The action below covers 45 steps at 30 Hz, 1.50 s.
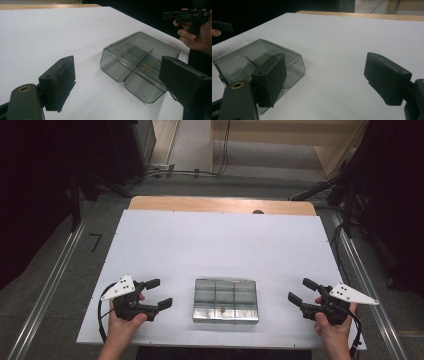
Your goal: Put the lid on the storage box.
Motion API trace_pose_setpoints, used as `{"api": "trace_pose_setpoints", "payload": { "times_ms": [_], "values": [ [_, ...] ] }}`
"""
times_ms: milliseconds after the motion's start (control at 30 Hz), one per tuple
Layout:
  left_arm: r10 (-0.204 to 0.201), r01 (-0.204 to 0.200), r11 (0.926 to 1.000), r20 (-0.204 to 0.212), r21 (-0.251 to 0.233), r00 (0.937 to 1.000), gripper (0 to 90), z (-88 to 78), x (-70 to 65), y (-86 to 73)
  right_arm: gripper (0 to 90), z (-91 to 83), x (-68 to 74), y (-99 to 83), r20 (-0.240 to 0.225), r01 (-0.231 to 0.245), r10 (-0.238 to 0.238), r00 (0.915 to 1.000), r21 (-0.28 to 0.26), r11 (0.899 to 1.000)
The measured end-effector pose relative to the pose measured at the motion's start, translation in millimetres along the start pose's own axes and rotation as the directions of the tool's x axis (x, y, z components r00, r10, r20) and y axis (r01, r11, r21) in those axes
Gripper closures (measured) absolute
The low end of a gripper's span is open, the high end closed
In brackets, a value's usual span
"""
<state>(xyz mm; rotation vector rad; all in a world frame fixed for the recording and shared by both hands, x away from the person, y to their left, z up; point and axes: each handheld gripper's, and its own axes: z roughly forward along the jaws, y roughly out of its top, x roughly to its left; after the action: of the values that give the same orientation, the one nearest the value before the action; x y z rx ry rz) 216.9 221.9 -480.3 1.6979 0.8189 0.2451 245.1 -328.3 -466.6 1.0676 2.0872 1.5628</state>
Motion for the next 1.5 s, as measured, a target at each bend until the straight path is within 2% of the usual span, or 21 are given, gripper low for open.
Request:
{"api": "trace_pose_setpoints", "payload": {
  "times_ms": [300, 467, 733, 1067, 1267, 1500],
  "values": [
    [-0.026, 0.025, 0.9994, -0.025, -0.023, 0.9993, 10.5, -11.0, 13.1, -4.3, 11.4, -8.7, -16.0, -4.9, 0.019, -0.029, 0.030, 0.9994, -0.012, 0.999],
    [-0.046, 0.044, 0.9985, -0.045, -0.033, 0.9979, 7.8, -18.7, 22.4, -7.9, 10.0, -12.4, -23.1, -8.6, 0.058, -0.020, 0.021, 0.9981, -0.006, 1.000],
    [-0.036, 0.033, 0.9989, -0.098, -0.033, 0.9945, 5.5, -26.1, 31.2, -12.6, 9.3, -18.9, -35.4, -15.0, 0.090, -0.030, 0.032, 0.9954, -0.021, 0.999],
    [-0.037, 0.032, 0.9981, -0.101, -0.053, 0.9942, 0.6, -34.1, 40.7, -16.0, 7.7, -26.0, -45.8, -20.4, 0.102, -0.051, 0.054, 0.9933, -0.036, 0.998],
    [-0.054, 0.043, 0.9952, -0.117, -0.088, 0.9916, 0.0, -41.4, 46.8, -17.5, 5.1, -30.1, -49.8, -22.3, 0.100, -0.043, 0.048, 0.9938, -0.049, 0.998],
    [-0.059, 0.049, 0.9938, -0.099, -0.100, 0.9933, 0.0, -41.0, 48.6, -20.4, 0.0, -25.6, -48.3, -27.2, 0.125, -0.021, 0.025, 0.9918, -0.031, 0.999]
  ]
}}
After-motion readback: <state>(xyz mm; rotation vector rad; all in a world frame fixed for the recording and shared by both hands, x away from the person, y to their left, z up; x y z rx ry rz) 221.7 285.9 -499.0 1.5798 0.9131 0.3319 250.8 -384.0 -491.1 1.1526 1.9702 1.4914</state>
